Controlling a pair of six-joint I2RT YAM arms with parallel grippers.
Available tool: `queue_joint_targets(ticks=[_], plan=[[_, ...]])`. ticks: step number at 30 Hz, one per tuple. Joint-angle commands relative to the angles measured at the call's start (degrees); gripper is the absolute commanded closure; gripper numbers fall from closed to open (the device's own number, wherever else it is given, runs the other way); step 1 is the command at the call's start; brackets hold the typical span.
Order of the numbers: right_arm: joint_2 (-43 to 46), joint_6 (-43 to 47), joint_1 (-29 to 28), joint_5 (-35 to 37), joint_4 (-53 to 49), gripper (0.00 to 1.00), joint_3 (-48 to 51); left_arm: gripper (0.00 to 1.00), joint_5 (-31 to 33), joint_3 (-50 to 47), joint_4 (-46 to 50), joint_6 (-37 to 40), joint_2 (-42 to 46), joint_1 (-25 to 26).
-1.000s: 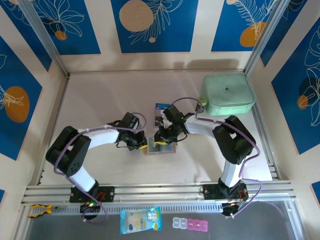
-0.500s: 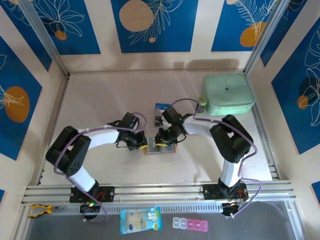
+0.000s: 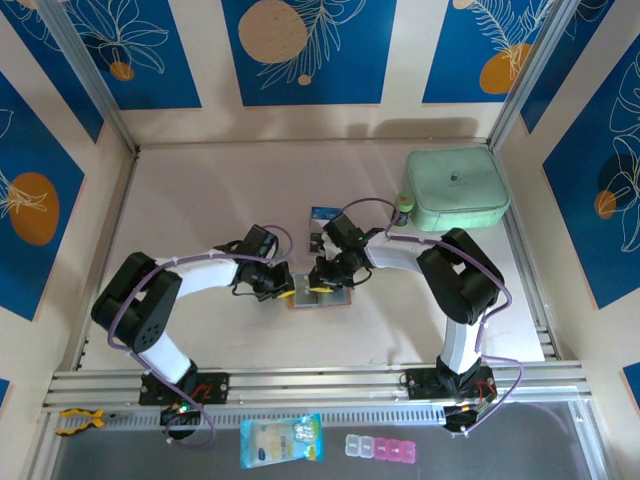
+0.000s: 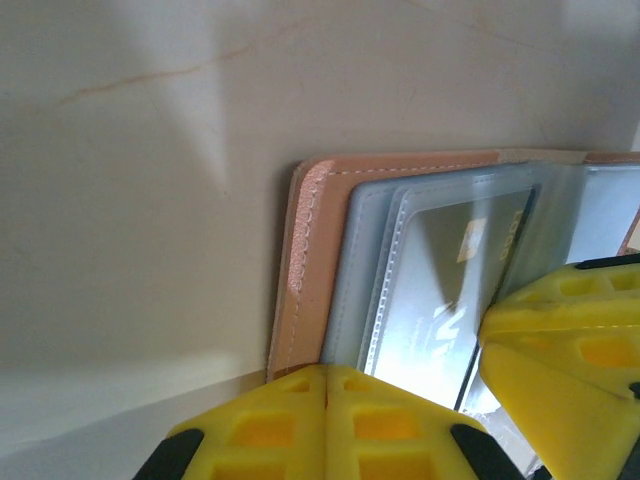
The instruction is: Take the credit cards out of the card holder
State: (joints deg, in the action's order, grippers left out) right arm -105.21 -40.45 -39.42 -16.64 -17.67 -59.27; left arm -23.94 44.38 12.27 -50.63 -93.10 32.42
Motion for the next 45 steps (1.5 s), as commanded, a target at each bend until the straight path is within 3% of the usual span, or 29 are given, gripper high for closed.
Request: queue_joint_targets(ticks=[1, 8, 13, 24, 45], plan=[[-1.0, 1.1, -0.5, -2.4, 0.7, 0.83, -0.3, 0.93, 0.4, 0.0, 2.0, 0.9, -1.1, -0.7], [-1.5, 0.4, -0.2, -2.6, 1.2, 0.80, 0.1, 0.93, 0.4, 0.1, 2.2, 0.8, -1.1, -0.7], [-1.2, 0.1, -0.1, 1.3, -2.7, 0.76, -0.5, 0.93, 0.6, 0.0, 2.4, 1.0, -1.2, -0.6], [1.8, 0.8, -0.1, 6.1, -6.5, 0.75, -0.3, 0.93, 1.5, 1.1, 3.7, 2.1, -2.0, -0.6], [6.3, 0.5, 0.2, 4.3, -5.6, 0.75, 0.1, 0.92, 3.2, 5.0, 8.9, 4.0, 1.9, -0.5]])
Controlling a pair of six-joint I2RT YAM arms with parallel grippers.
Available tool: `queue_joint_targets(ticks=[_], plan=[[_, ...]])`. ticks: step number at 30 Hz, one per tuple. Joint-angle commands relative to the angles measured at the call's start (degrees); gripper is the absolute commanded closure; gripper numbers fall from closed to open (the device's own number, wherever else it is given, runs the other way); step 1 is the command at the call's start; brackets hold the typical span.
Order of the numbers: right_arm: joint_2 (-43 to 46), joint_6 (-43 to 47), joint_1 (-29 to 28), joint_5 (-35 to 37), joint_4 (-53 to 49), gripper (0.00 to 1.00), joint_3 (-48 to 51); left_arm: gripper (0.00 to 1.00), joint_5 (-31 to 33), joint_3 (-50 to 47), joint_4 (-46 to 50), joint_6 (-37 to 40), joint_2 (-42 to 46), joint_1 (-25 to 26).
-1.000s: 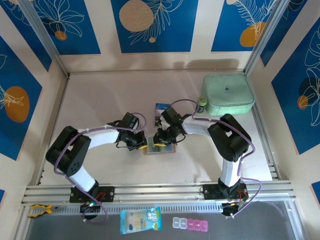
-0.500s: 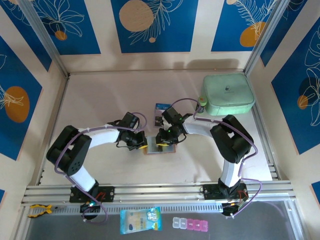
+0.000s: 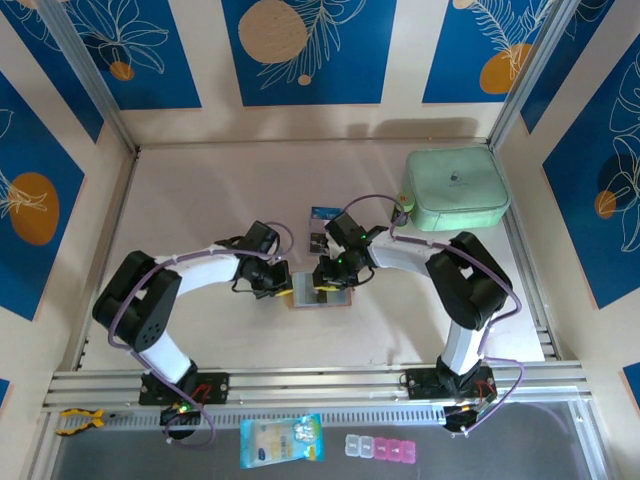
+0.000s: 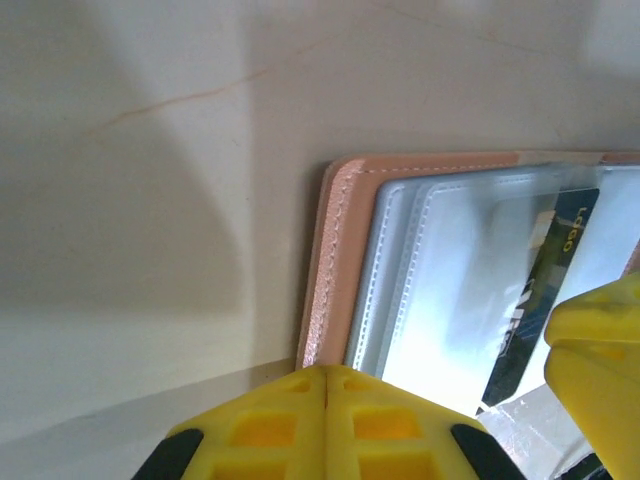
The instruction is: Take the credit cards out of the card holder
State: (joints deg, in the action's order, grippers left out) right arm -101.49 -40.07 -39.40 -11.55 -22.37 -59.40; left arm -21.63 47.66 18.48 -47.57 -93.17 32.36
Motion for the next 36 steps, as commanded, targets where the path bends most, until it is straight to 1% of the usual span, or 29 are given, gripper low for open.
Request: queue_joint_targets(ticks=[1, 10, 18, 24, 36], plan=[[3.0, 0.1, 0.3, -0.8, -0.9, 0.75, 0.3, 0.92, 0.7, 1.9, 2.7, 0.8, 2.1, -0.3], [4.4, -0.8, 2.0, -1.4, -0.1, 0.75, 2.2, 0.94, -0.2, 4.6, 1.4, -0.9, 1.0, 3.4], [4.2, -1.1, 2.6, -2.2, 0.3, 0.75, 3.3, 0.97, -1.9, 3.2, -2.7, -3.4, -1.9, 5.4], [3.9, -1.2, 2.9, -2.4, 0.4, 0.75, 3.8, 0.99, -1.8, 2.7, -3.4, -3.3, -3.7, 5.5], [3.1, -1.6, 3.1, -3.5, 1.2, 0.75, 4.4, 1.00, 0.8, 2.8, 0.1, -1.5, -4.7, 5.4]])
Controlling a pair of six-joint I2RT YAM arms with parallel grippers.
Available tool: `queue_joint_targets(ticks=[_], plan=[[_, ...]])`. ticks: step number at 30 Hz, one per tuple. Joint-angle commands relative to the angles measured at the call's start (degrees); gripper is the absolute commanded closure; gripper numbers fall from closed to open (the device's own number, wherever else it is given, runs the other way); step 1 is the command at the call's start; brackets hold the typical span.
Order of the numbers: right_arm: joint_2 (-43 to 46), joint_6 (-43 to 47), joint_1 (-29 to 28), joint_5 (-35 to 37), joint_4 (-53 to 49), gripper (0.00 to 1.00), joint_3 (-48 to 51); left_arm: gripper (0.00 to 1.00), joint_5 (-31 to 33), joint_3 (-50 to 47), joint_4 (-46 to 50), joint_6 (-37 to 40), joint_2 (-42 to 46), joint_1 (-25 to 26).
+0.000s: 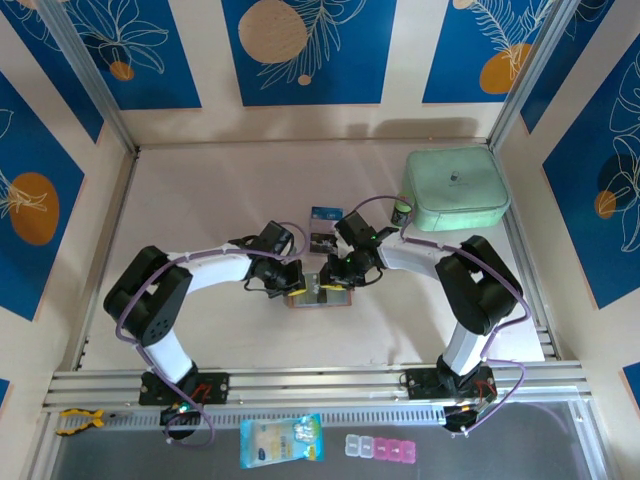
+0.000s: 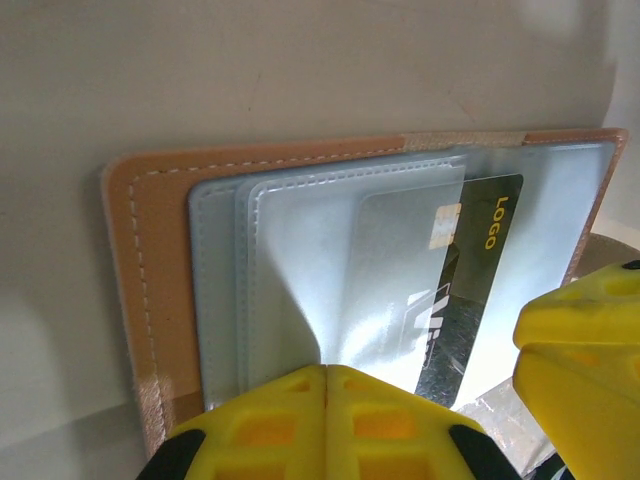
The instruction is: Take the credit cards out of the card holder
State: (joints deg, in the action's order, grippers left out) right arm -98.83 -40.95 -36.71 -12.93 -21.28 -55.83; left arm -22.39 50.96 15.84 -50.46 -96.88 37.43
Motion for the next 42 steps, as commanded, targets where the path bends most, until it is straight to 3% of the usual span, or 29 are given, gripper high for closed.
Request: queue_joint_targets(ticks=[1, 21, 31, 42], plan=[[0.1, -0.7, 0.4, -2.4, 0.3, 0.75, 0.8, 1.00, 1.7, -0.5, 3.0, 1.7, -1.0, 0.4], [-3.1, -1.3, 0.6, -3.9, 2.7, 0.75, 2.0, 1.00, 2.6, -0.3, 4.0, 2.5, -1.2, 0.1], [-1.0, -3.4, 1.4, -8.9, 9.7, 0.81, 4.8, 1.00, 2.6, -0.3, 3.8, 2.4, -1.1, 0.1], [-1.1, -3.9, 1.7, -9.1, 11.3, 0.87, 6.1, 1.00, 2.4, -0.7, 3.7, 2.4, -1.0, 0.1]])
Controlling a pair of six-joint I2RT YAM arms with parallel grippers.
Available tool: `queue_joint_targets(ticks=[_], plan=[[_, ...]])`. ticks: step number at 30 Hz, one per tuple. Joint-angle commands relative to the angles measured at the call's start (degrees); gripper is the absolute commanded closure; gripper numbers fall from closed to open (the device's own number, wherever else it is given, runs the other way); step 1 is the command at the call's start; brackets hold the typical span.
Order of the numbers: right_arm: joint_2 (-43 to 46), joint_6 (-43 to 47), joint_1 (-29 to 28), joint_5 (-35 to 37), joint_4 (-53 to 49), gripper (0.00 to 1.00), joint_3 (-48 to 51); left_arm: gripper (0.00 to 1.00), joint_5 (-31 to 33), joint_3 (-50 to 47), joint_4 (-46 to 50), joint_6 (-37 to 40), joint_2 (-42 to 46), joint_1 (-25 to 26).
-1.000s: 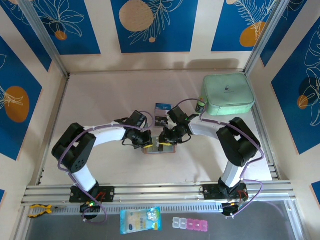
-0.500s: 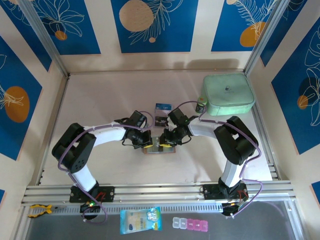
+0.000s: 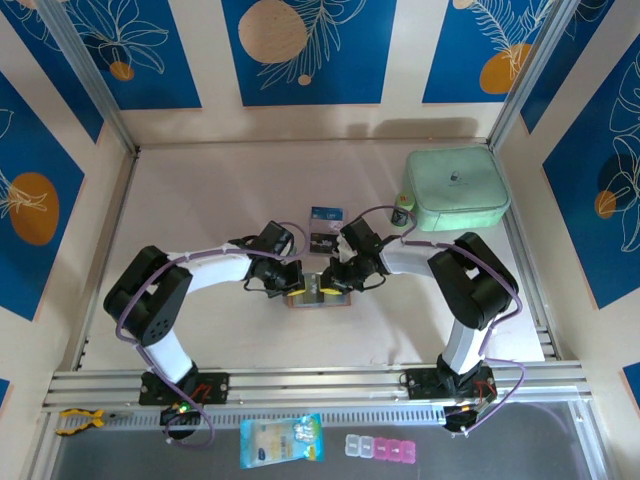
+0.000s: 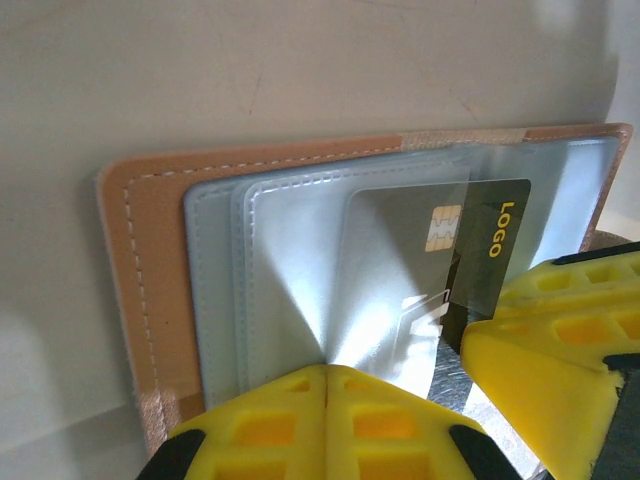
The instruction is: Take the credit cards out of the card holder
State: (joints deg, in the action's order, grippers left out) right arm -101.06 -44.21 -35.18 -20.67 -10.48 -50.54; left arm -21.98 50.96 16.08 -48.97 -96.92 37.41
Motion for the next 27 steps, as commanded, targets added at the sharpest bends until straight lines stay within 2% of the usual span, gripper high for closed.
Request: queue_joint_targets(ticks=[1, 14, 27], plan=[[1.2, -0.7, 0.2, -1.1, 0.3, 0.88, 0.8, 1.00, 2.0, -0.7, 3.5, 0.8, -0.9, 0.1], [4.4, 0.8, 1.0, 1.7, -2.7, 0.94, 2.2, 1.00, 2.3, 0.0, 3.5, 0.9, -0.7, 0.1], [8.8, 5.7, 1.9, 4.9, -10.1, 0.96, 0.2, 0.99, 2.3, 1.4, 4.2, 1.8, -0.4, 0.1]])
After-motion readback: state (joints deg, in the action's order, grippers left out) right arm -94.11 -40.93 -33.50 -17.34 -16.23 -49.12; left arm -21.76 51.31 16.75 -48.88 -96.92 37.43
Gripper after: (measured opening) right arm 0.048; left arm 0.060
